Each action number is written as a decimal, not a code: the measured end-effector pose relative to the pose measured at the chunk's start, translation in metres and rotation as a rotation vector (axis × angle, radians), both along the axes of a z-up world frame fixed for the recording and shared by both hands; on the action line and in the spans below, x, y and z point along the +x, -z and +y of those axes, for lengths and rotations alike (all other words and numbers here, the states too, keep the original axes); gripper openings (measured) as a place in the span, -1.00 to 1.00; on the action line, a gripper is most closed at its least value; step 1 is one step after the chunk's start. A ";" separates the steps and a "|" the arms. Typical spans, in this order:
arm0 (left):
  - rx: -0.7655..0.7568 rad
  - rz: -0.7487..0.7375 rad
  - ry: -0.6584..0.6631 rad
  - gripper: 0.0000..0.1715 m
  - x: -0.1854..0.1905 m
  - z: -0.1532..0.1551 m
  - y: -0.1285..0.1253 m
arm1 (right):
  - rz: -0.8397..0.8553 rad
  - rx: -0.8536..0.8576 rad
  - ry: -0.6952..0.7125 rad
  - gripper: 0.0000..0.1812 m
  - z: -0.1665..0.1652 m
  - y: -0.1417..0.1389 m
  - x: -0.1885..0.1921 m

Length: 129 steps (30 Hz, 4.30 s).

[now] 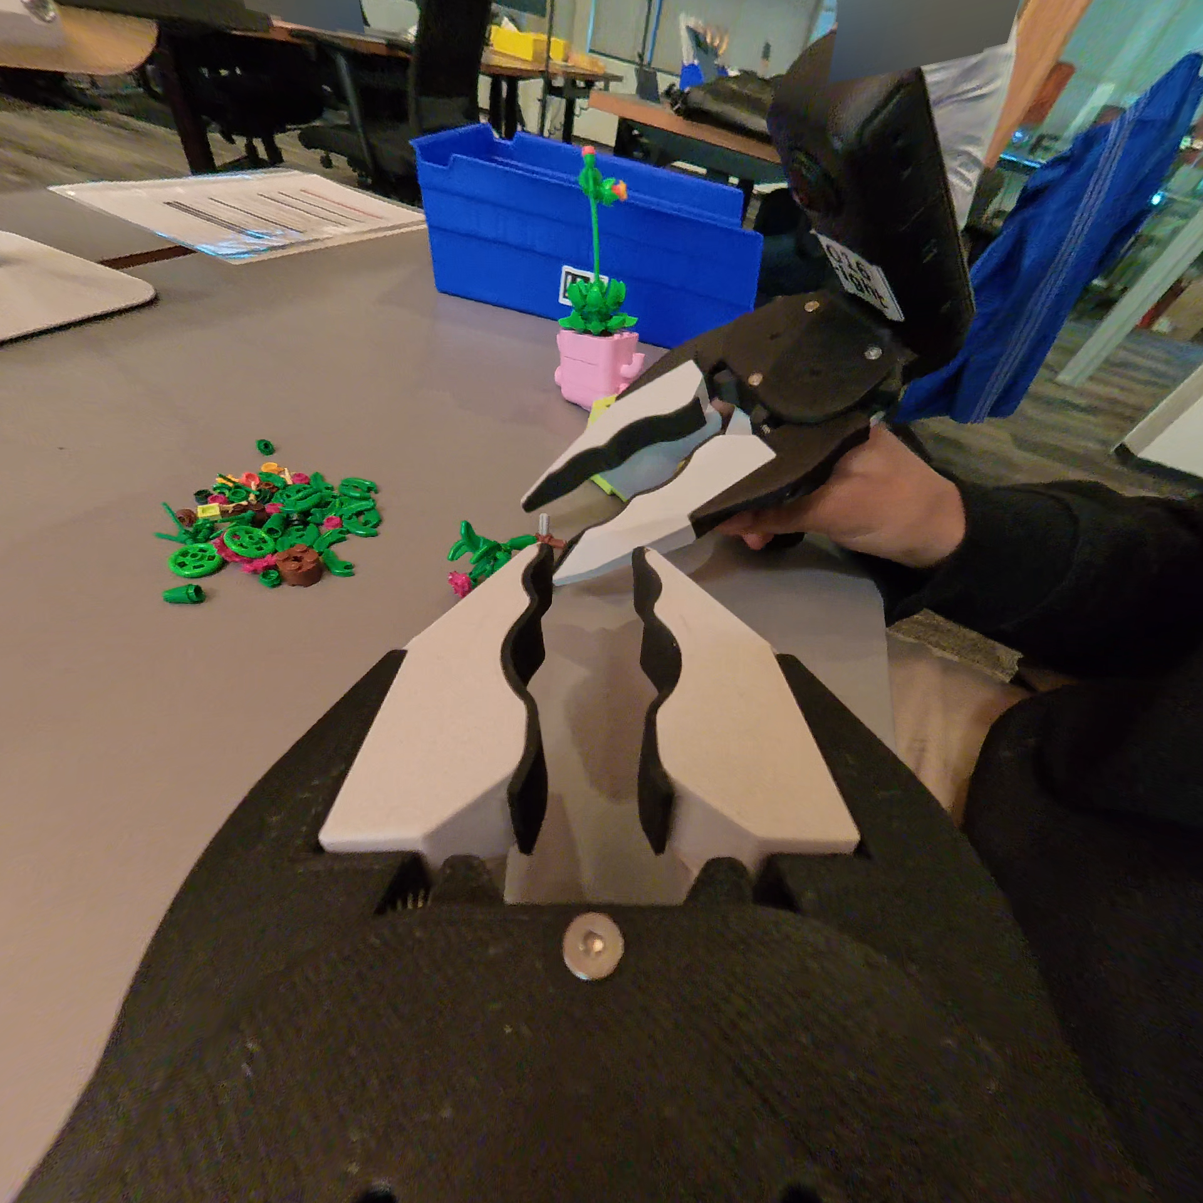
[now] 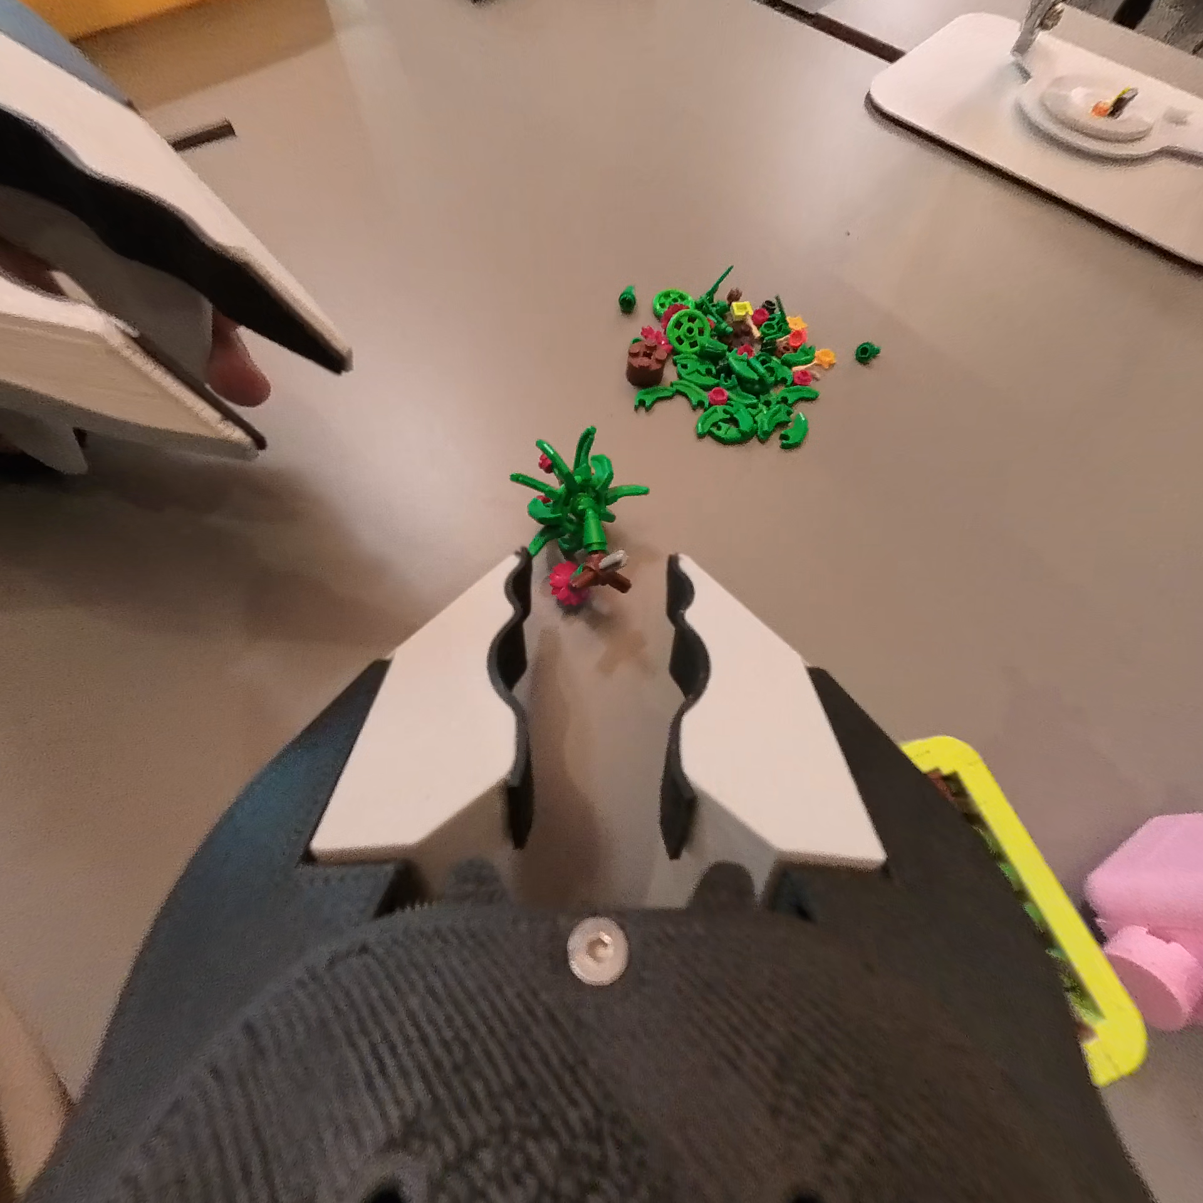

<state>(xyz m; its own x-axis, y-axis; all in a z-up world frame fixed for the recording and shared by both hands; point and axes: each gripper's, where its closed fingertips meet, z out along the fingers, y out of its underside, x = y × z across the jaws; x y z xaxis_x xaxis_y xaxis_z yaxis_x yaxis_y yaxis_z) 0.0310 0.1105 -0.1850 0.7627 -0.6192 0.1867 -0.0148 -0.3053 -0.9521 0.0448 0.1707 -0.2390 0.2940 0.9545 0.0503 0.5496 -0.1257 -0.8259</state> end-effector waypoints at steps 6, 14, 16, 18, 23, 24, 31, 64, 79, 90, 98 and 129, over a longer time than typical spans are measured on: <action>-0.051 -0.071 -0.023 -0.74 -0.007 0.006 0.001 | -0.043 0.013 -0.040 -0.80 -0.005 0.006 -0.004; -0.015 -0.134 -0.053 -0.57 -0.009 0.010 -0.007 | 0.100 0.081 -0.120 -0.83 -0.017 -0.018 -0.007; 0.023 -0.156 -0.056 -0.57 -0.010 0.009 -0.013 | 0.136 0.099 -0.140 -0.83 -0.020 -0.024 -0.006; 0.042 -0.165 -0.044 -0.55 -0.009 0.008 -0.016 | 0.152 0.100 -0.169 -0.83 -0.025 -0.027 -0.006; 0.078 -0.123 -0.006 -0.54 -0.001 0.002 -0.018 | 0.159 0.080 -0.294 -0.83 -0.044 -0.026 -0.007; 0.080 -0.102 -0.007 -0.56 0.000 0.002 -0.016 | 0.156 0.074 -0.328 -0.83 -0.049 -0.026 -0.008; 0.130 0.063 0.005 -0.59 0.015 -0.003 -0.010 | 0.181 0.052 -0.432 -0.82 -0.067 -0.028 -0.004; 0.035 0.652 0.166 -0.79 0.035 -0.023 0.063 | 0.260 -0.368 -0.555 -0.88 -0.081 -0.037 0.013; 0.151 0.757 0.135 -0.83 0.034 -0.017 0.062 | 0.021 0.373 -0.466 -0.89 -0.084 -0.007 0.027; 0.198 0.798 0.125 -0.85 0.035 -0.016 0.062 | -0.093 0.465 -0.451 -0.90 -0.079 0.009 0.023; 0.335 0.762 0.082 -0.89 0.034 -0.014 0.043 | 0.052 0.356 -0.457 -0.95 -0.082 -0.012 0.026; 0.195 0.226 0.260 -0.67 0.044 -0.040 0.003 | 0.388 -0.861 -0.529 -0.95 -0.110 -0.050 0.029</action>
